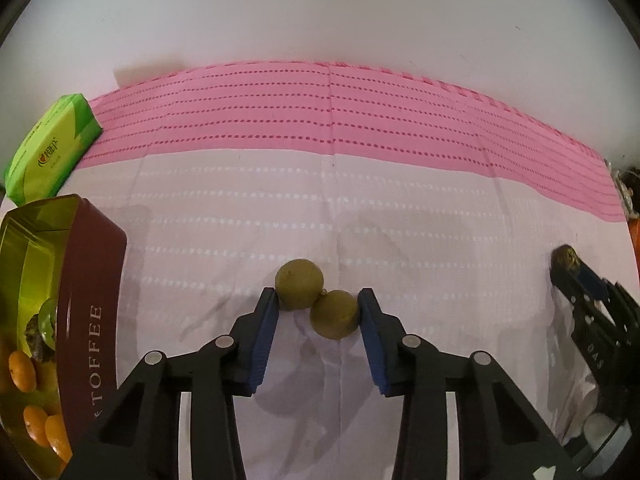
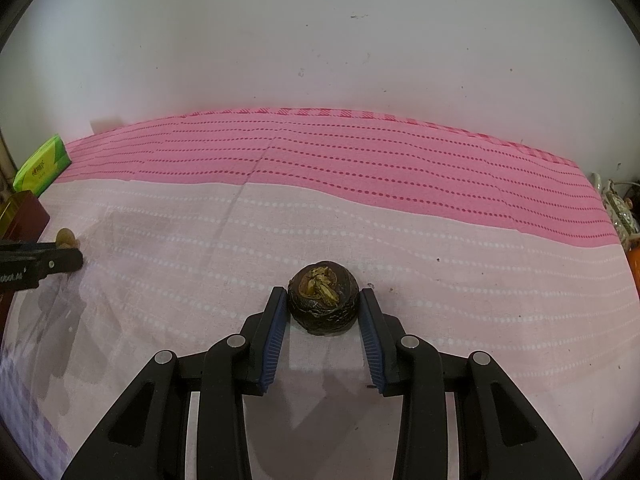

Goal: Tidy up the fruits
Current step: 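Close the left gripper around both small olive-green fruits and lift them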

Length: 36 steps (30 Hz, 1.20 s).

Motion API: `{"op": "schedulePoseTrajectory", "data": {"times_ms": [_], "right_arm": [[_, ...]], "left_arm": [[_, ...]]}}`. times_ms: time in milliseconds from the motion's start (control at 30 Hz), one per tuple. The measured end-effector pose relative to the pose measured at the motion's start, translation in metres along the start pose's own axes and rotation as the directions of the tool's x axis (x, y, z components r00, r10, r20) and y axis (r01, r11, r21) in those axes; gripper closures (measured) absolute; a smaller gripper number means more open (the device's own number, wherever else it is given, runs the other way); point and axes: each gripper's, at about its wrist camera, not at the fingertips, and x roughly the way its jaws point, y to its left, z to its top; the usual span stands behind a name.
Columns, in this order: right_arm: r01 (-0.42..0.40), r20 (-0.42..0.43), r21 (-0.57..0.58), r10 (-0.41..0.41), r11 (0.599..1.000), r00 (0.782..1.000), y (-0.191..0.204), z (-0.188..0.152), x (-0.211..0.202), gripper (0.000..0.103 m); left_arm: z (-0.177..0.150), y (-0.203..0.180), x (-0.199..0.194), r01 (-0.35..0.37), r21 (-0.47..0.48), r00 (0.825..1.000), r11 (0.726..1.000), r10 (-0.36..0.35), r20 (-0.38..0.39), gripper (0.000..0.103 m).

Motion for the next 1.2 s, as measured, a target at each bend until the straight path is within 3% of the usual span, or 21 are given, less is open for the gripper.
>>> {"op": "schedulePoseTrajectory", "data": {"times_ms": [67, 267, 500, 667, 833, 1200], "right_arm": [[0.000, 0.000, 0.000, 0.000, 1.000, 1.000, 0.000, 0.000, 0.000, 0.065], [0.001, 0.000, 0.000, -0.001, 1.000, 1.000, 0.000, 0.000, 0.000, 0.065], [0.005, 0.000, -0.003, -0.005, 1.000, 1.000, 0.000, 0.000, 0.000, 0.065], [0.004, 0.000, -0.003, -0.004, 1.000, 1.000, 0.000, 0.000, 0.000, 0.065], [0.003, 0.000, -0.002, -0.003, 1.000, 1.000, 0.000, 0.001, -0.001, 0.065], [0.002, 0.000, -0.001, -0.002, 1.000, 1.000, 0.000, 0.001, -0.001, 0.065]], "left_arm": [[-0.004, -0.001, -0.001, -0.012, 0.019, 1.000, 1.000, 0.012, 0.001, 0.078], [-0.019, -0.001, -0.008, -0.021, 0.071, 1.000, 0.997, 0.020, 0.009, 0.082], [-0.028, 0.014, -0.016, 0.043, 0.040, 0.999, 0.998, -0.043, -0.001, 0.080], [-0.025, 0.023, -0.021, 0.106, -0.019, 0.994, 0.994, -0.106, 0.009, 0.070], [-0.014, 0.007, -0.025, 0.103, 0.005, 0.994, 0.995, -0.103, 0.024, 0.068], [0.006, -0.001, 0.000, 0.083, -0.039, 0.996, 0.996, -0.084, -0.017, 0.070]]}}
